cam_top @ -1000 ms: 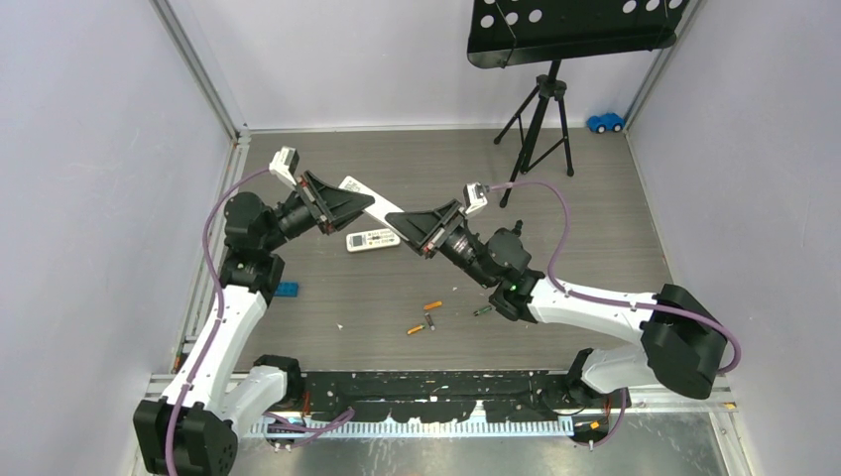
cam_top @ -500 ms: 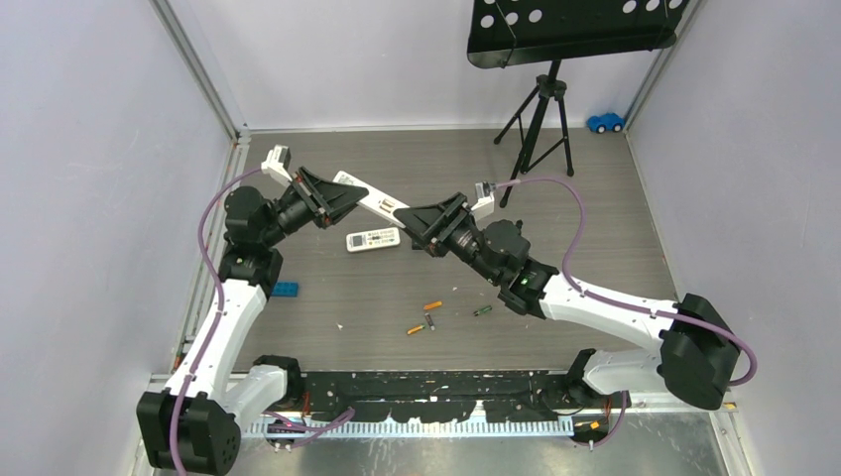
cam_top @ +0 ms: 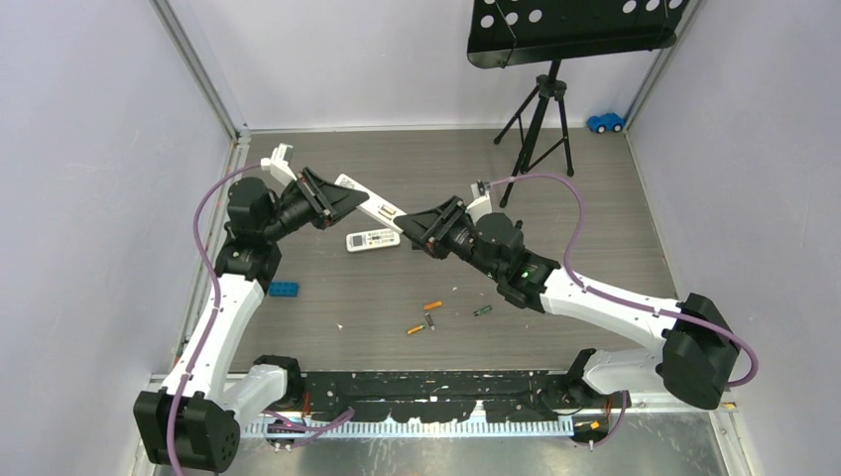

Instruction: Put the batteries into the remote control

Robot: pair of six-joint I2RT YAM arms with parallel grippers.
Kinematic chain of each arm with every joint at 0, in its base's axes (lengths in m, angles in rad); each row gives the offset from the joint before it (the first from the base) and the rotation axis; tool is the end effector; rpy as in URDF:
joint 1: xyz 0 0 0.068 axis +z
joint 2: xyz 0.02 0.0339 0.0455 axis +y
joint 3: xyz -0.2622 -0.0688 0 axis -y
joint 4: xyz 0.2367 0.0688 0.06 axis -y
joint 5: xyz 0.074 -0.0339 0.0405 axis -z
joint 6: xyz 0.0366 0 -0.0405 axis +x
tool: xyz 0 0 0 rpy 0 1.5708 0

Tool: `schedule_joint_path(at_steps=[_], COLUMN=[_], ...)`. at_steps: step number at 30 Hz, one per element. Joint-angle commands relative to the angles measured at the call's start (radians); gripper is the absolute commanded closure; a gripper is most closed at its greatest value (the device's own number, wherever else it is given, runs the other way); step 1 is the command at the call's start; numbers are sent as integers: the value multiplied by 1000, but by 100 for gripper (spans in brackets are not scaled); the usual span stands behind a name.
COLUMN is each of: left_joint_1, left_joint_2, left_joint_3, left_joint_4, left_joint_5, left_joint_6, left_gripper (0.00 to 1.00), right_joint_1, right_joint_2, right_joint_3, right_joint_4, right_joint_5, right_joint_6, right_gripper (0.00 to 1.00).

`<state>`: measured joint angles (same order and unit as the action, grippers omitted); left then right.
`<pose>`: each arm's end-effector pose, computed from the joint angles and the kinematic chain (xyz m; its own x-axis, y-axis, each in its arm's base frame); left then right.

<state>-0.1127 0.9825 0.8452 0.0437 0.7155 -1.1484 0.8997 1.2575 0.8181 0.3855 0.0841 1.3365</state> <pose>0.2143 -0.0484 0.3492 -0.7074 -0.6128 -0.3522 0.2161 0.2869 -0.9333 0.1823 0.2246 0.3106 -0.7161 0.6568 -0.2362 -0.1365 0.2001 0.9702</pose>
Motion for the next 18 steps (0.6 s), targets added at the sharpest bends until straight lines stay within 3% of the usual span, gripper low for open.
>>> schedule_joint_path(at_steps=[1, 4, 7, 9, 15, 18], left_joint_1=[4, 3, 3, 3, 2, 3], left_joint_2=[20, 31, 31, 30, 39, 39], left_joint_3=[73, 84, 89, 84, 72, 68], left_joint_4=[-114, -164, -203, -197, -243, -259], left_joint_5=[-48, -64, -76, -72, -96, -103], left_joint_6=[179, 243, 280, 282, 321, 341], left_gripper=[100, 100, 100, 100, 100, 100], right_joint_1=[-4, -4, -4, -4, -7, -7], right_joint_2=[16, 23, 22, 23, 52, 65], right_joint_3=[42, 44, 40, 36, 44, 40], right_joint_4=[-54, -57, -56, -56, -65, -44], right_joint_5=[-31, -43, -43, -36, -35, -49], right_joint_6=[-3, 2, 3, 6, 30, 40], right_gripper=[71, 72, 60, 57, 64, 83])
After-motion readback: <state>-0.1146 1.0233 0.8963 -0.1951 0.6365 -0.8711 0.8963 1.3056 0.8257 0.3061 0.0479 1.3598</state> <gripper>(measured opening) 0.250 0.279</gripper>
